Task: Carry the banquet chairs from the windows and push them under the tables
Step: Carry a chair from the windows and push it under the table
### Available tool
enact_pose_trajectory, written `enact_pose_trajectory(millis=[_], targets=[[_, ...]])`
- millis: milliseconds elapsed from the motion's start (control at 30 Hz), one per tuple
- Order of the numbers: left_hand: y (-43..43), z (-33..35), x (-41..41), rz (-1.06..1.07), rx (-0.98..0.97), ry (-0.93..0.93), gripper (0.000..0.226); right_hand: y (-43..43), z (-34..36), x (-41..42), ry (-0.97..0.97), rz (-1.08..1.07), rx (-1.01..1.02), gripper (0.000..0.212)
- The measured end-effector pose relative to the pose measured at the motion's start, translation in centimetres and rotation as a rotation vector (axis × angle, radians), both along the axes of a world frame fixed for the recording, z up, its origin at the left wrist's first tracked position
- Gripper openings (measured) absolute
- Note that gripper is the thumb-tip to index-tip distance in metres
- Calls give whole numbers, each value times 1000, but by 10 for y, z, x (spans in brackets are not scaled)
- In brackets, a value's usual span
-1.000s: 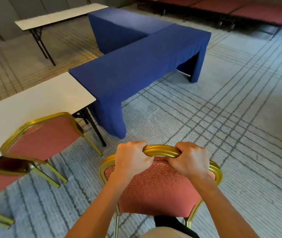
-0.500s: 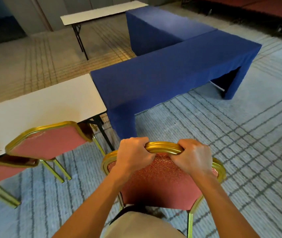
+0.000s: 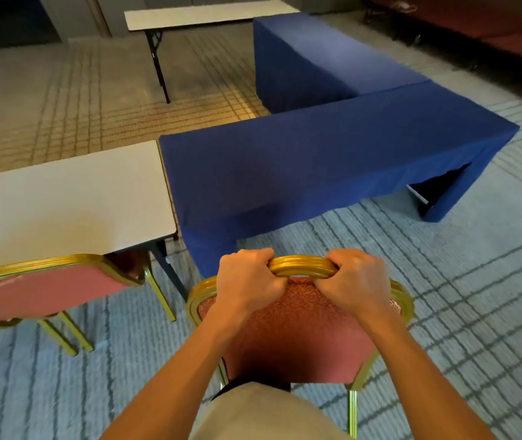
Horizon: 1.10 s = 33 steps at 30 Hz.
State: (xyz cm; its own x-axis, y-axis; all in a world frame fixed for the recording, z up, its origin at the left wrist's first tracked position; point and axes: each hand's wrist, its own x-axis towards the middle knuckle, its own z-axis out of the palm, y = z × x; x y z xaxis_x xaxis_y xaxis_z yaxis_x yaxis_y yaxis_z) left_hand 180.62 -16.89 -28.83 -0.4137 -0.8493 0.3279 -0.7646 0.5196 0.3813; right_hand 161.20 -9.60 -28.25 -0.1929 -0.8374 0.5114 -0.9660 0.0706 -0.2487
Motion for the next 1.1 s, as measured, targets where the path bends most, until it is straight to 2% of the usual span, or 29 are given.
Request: enact_pose_trajectory(millis=[133, 267, 400, 633, 833, 1100], targets=[[-52, 1, -36, 23, 56, -19, 40, -59, -3, -36, 10, 31, -25, 37], [-99, 7, -60, 16, 22, 29, 44, -113, 2, -63, 23, 40, -21, 37], [-141, 11, -83, 49, 16, 1, 44, -162, 1, -88, 18, 65, -31, 36], [-211, 5, -120, 114, 31, -7, 43, -250, -11, -130, 8, 194, -60, 33], [-261, -6, -144, 204, 92, -49, 39, -318, -32, -159, -1, 317, 23, 30], [-312, -9, -158, 280, 102, -21, 36, -385, -31, -178, -45, 444, -50, 30]])
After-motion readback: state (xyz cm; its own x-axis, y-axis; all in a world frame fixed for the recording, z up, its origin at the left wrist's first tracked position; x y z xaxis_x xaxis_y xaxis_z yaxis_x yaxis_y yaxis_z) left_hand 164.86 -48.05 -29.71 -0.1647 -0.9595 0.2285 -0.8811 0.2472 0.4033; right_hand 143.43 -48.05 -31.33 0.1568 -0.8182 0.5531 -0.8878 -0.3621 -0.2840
